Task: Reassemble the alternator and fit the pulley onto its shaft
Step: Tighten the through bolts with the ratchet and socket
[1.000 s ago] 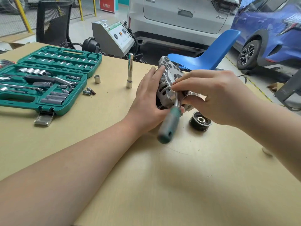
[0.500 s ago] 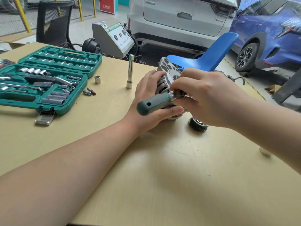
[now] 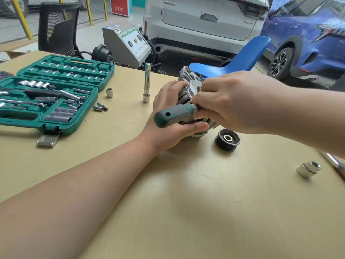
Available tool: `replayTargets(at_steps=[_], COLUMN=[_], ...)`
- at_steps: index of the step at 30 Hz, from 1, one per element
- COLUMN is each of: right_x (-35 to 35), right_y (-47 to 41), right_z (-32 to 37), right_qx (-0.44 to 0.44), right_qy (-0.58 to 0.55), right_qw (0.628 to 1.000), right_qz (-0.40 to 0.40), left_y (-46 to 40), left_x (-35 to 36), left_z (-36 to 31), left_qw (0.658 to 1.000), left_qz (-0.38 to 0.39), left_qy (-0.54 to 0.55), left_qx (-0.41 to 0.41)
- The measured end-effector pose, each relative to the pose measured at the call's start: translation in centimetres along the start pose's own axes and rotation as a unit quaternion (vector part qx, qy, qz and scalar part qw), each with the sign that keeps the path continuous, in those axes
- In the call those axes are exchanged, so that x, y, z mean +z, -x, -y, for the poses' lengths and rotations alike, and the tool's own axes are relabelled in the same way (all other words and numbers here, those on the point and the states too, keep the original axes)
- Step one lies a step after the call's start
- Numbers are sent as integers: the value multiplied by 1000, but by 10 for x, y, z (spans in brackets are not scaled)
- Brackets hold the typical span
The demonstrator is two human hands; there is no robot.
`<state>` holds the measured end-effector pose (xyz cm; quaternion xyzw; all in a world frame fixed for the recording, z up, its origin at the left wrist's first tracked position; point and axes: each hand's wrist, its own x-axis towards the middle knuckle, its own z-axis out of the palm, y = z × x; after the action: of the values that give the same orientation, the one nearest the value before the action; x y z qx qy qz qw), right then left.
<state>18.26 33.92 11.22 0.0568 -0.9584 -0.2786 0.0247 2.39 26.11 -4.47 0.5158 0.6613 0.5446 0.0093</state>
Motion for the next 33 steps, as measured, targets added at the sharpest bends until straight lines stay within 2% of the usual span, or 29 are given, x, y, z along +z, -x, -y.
replayTargets(at_steps=[2,5,8,10,13,15,18,20,23,25,26,29,33], right_x=[0,0,2,5,7,9,9,6,2,5,7,15,20], right_y=[-1,-5,-13,-22,-35,-37,-31,-22,-10,-4,-2,1,-1], right_z=[5,11,14,13,8,5,4,1,-6,-13,-16,-19,-10], right_qx=[10,40,110,186,291,313,265,193,2,-114,-141,-153,-107], right_qy=[12,-20,-73,-114,-207,-233,-222,-219,-151,-54,-22,3,-22], right_qw=[1000,999,991,976,934,921,938,956,987,989,986,983,988], right_qz=[12,-14,-32,-24,-11,-7,-19,-19,-52,-77,-84,-105,-110], left_y=[-1,-3,-3,-1,0,0,-1,-3,-3,-2,-2,-3,-2], left_x=[0,1,1,0,0,0,0,0,2,3,3,3,6], left_z=[0,-2,-2,-3,-3,-4,-2,-1,1,4,5,7,9], left_qw=[1000,1000,1000,1000,1000,1000,1000,1000,1000,1000,1000,1000,999], left_qz=[-9,-17,-14,-15,-13,-16,-11,-5,-6,-10,-13,-16,-19], left_qy=[-3,5,8,7,2,6,0,3,14,8,8,13,31], left_qx=[6,8,9,-7,0,-1,-1,-5,4,5,6,15,8])
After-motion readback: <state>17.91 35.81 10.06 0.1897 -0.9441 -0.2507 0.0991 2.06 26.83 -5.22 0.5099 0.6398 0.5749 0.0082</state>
